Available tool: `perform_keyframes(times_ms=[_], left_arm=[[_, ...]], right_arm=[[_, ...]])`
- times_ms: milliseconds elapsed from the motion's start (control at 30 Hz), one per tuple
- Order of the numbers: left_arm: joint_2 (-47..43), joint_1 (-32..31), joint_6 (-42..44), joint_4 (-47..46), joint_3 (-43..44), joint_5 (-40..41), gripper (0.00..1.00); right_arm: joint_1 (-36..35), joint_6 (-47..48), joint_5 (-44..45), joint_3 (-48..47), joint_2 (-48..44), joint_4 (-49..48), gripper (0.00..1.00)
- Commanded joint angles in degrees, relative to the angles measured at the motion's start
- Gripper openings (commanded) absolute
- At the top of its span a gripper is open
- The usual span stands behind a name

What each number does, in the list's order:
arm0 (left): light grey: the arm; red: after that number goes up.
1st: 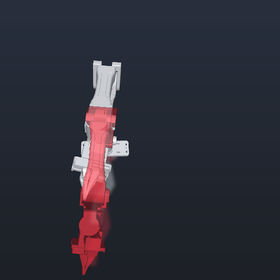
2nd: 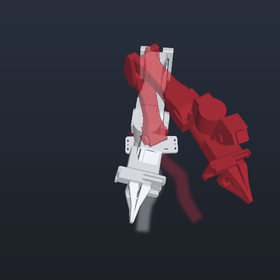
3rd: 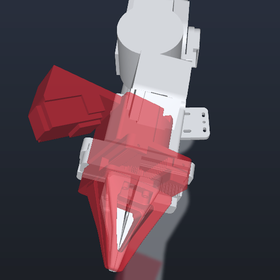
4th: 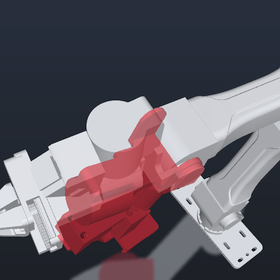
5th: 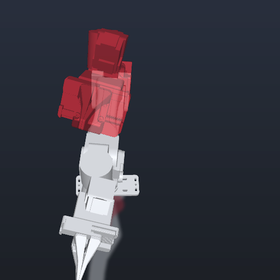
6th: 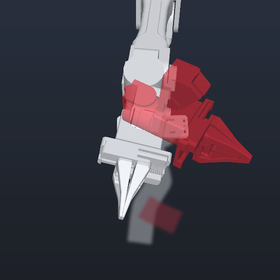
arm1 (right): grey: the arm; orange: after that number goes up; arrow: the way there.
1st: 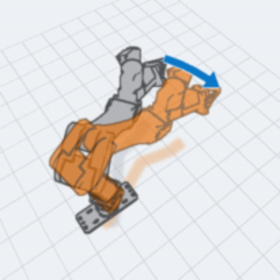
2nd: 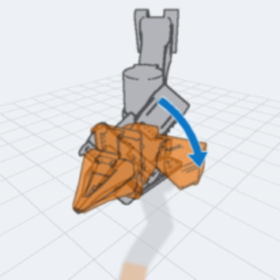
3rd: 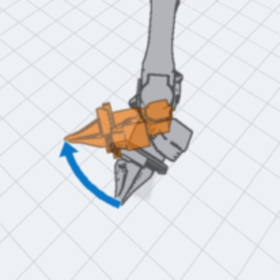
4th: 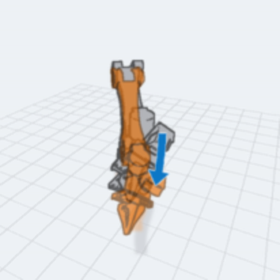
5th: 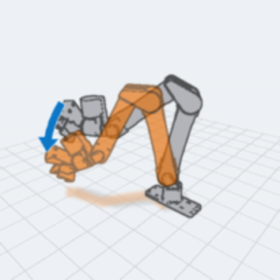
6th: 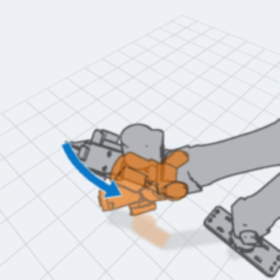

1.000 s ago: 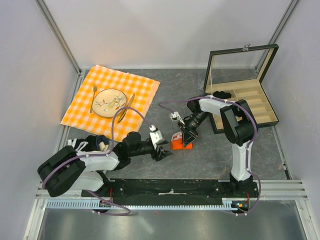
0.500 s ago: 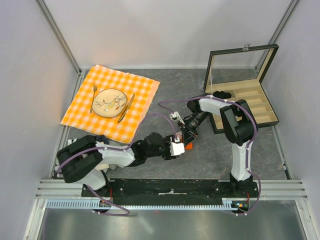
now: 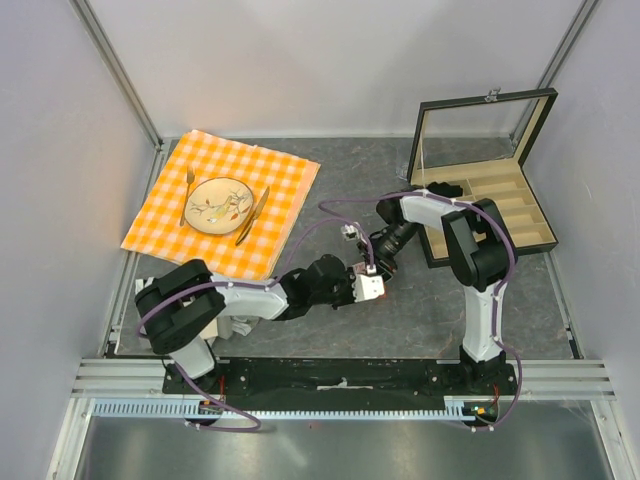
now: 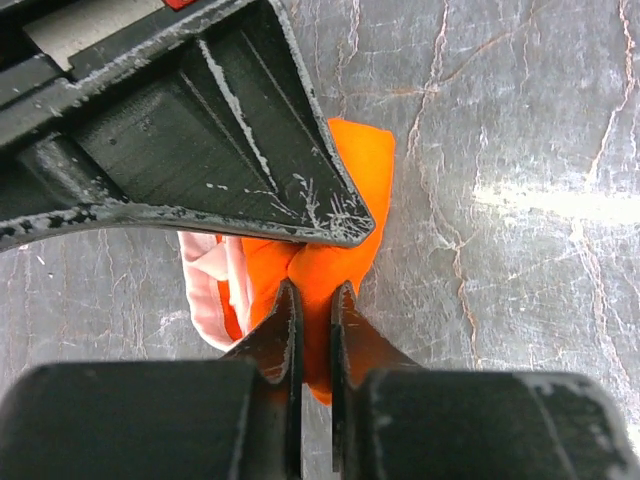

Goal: Roll the underwear
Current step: Roll the underwear to the center of the board.

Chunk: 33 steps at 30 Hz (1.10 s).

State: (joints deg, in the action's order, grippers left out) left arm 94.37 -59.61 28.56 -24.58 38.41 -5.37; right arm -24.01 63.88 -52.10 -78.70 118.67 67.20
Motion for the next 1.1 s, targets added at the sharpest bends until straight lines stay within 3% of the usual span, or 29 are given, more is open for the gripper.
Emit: perform_keyframes(times_ms=[0, 200, 400, 500, 700, 867, 1067], left_arm=[[2.66, 3.7, -7.98, 11.38, 5.88, -2.52, 0.02], [4.07, 7.75, -14.66, 15.43, 7.2, -13.25, 0.02], [7.32, 12.06, -20.72, 16.41, 8.08, -21.78, 0.02], [8.37, 13.73, -22.84, 16.32, 8.34, -23.72, 0.02], [11.45, 16.19, -26.53, 16.32, 9.4, -26.45, 0.02], [13.74, 16.99, -27.94, 17.11, 10.63, -27.06, 0.02], [15.32, 18.04, -30.22, 16.85, 10.72, -27.5, 0.02]], right_arm=[[0.01, 1.34, 2.71, 0.65, -1.33, -1.11, 0.36], [3.09, 1.69, -0.99, 0.74, -8.35, -0.58, 0.52], [6.69, 2.3, -3.09, 1.44, -11.97, -0.67, 0.6], [7.49, 0.99, -3.36, 1.88, -11.54, -2.42, 0.63], [7.49, -10.16, -2.4, 3.11, -9.96, -11.99, 0.75], [7.05, -20.61, -1.0, 3.2, -8.2, -19.73, 0.76], [5.82, -23.45, 4.62, 3.9, -4.95, -23.25, 0.77]])
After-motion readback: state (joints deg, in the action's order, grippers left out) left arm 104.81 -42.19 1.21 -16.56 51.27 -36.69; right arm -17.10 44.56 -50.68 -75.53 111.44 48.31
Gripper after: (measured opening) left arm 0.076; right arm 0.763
